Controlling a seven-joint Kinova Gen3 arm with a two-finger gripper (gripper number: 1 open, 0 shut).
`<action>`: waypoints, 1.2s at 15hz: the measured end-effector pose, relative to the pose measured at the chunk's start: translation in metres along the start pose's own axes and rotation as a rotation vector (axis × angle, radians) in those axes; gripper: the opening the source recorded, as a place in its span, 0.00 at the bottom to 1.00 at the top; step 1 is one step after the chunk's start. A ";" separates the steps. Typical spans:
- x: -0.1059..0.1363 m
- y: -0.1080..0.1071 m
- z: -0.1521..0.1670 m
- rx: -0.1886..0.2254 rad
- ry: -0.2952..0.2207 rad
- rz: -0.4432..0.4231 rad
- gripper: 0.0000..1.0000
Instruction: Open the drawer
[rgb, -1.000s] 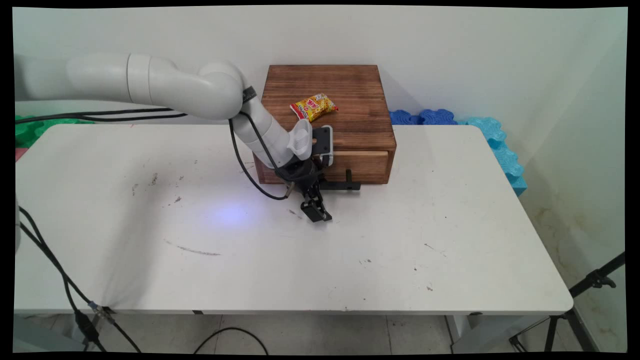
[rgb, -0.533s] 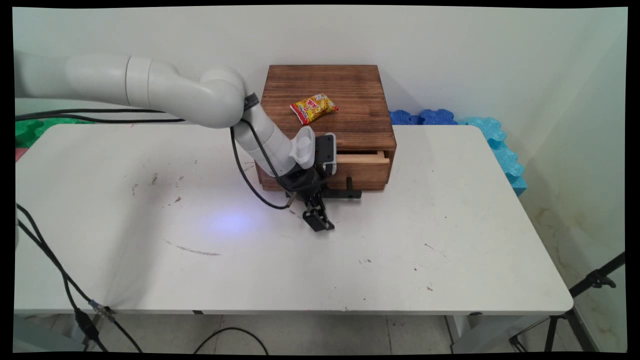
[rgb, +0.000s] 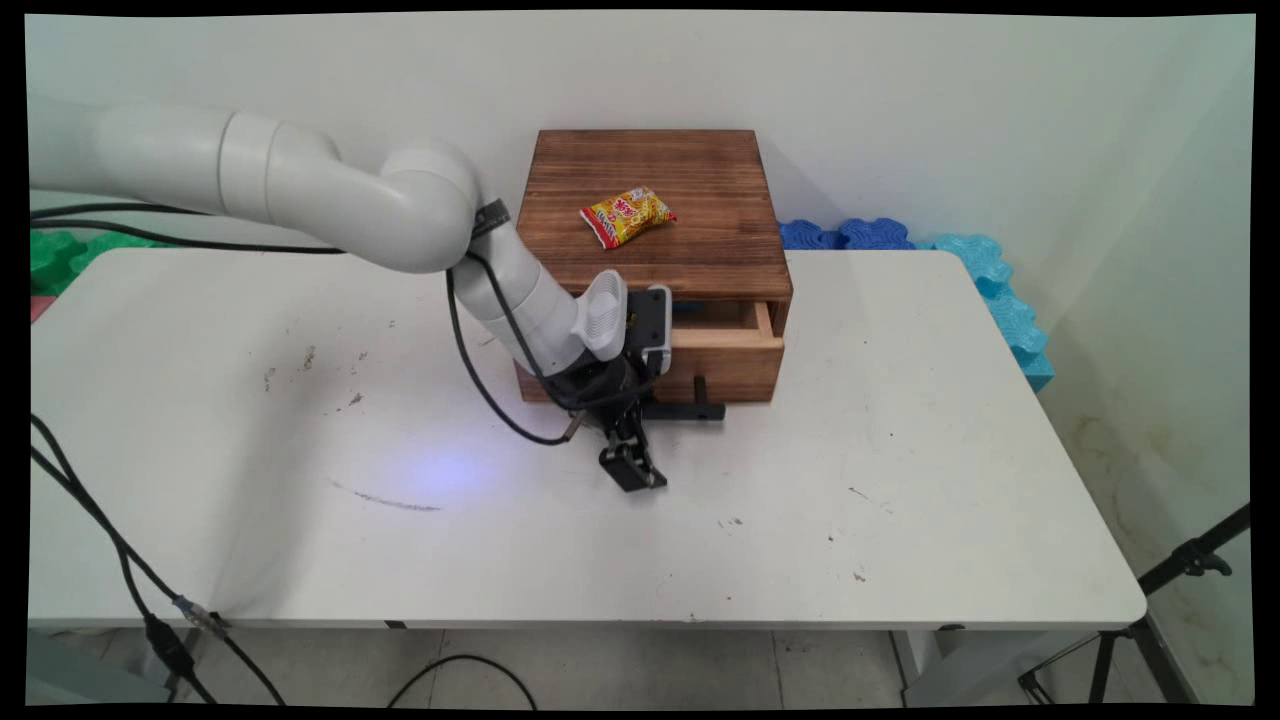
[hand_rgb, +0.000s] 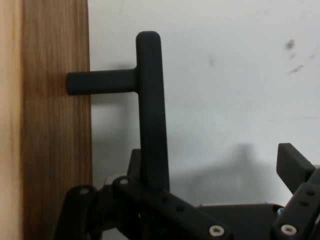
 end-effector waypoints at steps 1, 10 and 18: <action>0.000 0.003 -0.001 -0.002 0.000 0.000 1.00; 0.001 0.046 -0.016 -0.031 -0.008 -0.013 1.00; 0.005 0.081 -0.027 -0.046 -0.012 -0.052 1.00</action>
